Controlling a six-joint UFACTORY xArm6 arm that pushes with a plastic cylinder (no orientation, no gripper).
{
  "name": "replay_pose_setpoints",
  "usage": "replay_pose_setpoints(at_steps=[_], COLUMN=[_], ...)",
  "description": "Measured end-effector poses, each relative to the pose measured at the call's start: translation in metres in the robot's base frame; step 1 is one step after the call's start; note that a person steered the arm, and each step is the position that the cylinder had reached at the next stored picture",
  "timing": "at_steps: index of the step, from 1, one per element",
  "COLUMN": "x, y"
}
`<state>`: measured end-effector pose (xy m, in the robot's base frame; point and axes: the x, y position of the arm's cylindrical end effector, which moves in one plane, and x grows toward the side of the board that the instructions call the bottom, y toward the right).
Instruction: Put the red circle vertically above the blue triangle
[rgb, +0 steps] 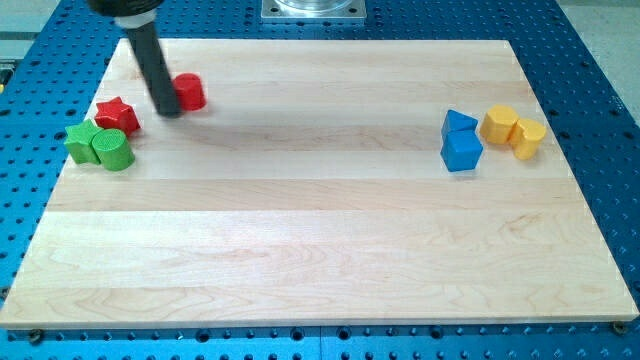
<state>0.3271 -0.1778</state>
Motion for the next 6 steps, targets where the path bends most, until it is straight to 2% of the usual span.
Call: replay_pose_setpoints(at_steps=[1,2,3,4,5,6], x=[-0.041,-0.060,-0.071,-0.081,-0.115,-0.112], y=[0.070,0.040,0.059,0.115,0.076,0.146])
